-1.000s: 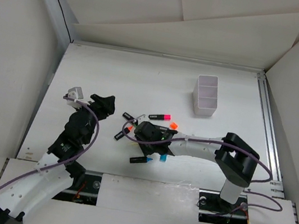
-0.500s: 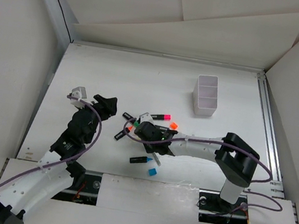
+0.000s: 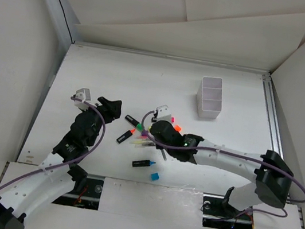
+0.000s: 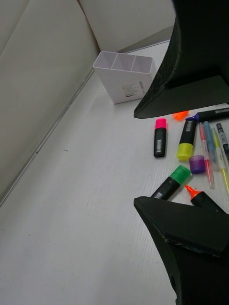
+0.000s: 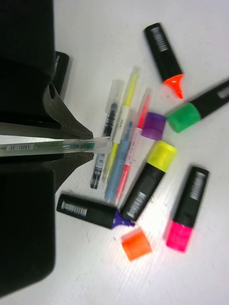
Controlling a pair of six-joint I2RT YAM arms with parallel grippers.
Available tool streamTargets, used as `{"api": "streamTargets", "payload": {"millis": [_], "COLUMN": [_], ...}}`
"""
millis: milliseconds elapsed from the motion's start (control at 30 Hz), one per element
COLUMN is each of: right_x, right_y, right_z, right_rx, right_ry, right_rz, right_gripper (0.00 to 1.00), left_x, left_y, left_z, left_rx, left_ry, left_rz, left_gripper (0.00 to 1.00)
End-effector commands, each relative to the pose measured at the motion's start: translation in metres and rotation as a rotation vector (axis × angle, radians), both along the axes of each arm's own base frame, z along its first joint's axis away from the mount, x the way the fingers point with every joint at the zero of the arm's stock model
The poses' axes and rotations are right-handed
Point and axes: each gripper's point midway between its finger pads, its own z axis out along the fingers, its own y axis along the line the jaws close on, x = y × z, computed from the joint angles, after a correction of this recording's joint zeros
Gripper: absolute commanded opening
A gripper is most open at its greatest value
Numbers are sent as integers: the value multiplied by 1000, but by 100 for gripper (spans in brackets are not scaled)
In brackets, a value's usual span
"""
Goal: Sort the stationery into containers
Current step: Pick up the pen from the center of the board, then place the pen at the center of the board.
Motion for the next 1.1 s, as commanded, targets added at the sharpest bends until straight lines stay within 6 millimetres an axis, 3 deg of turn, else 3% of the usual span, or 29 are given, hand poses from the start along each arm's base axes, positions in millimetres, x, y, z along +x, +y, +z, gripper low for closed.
{"api": "streamTargets", "payload": {"millis": [0, 67, 100, 133, 200, 233, 267, 333, 367, 433, 467, 600, 700, 833, 933, 1067], "right_x": [16, 33, 51, 65, 87, 106, 120, 142, 161, 185, 202, 255, 280, 312, 318, 326], "right_y": [-6, -14, -28, -28, -43, -63, -70, -96, -119, -143, -172, -222, -251, -271, -281, -278], "right_z": [46, 82, 97, 125, 158, 172, 198, 215, 236, 237, 239, 227, 219, 200, 198, 184], "right_rx": [112, 193, 217, 290, 363, 388, 455, 455, 501, 485, 475, 447, 395, 308, 287, 263], "right_ry": [-138, -211, -255, -303, -380, -427, -485, -568, -636, -688, -720, -793, -816, -830, -833, -825], "right_rz": [-103, -173, -250, -295, -379, -466, -511, -622, -710, -807, -888, -1068, -1155, -1221, -1238, -1234], "right_gripper": [0, 0, 0, 0, 0, 0, 0, 0, 0, 0, 0, 0, 0, 0, 0, 0], "left_x": [3, 3, 4, 3, 3, 4, 4, 2, 2, 0, 0, -2, -1, -1, 1, 1], "left_y": [-6, -10, -15, -17, -22, -22, -24, -30, -32, -35, -35, -41, -45, -51, -53, -56], "left_z": [6, 2, 2, 5, 1, -2, -2, 1, 3, 2, 2, -1, -9, -8, -11, -11], "left_rx": [-29, -27, -30, -36, -32, -28, -29, -36, -41, -35, -35, -25, -17, -19, -16, -18], "left_ry": [-35, -27, -29, -39, -26, -16, -16, -25, -33, -36, -37, -29, -4, -1, 9, 7], "left_rz": [-22, -45, -69, -80, -101, -101, -113, -144, -155, -180, -180, -217, -236, -260, -269, -280], "left_gripper": [63, 62, 62, 62, 61, 61, 61, 60, 60, 60, 60, 60, 60, 60, 60, 60]}}
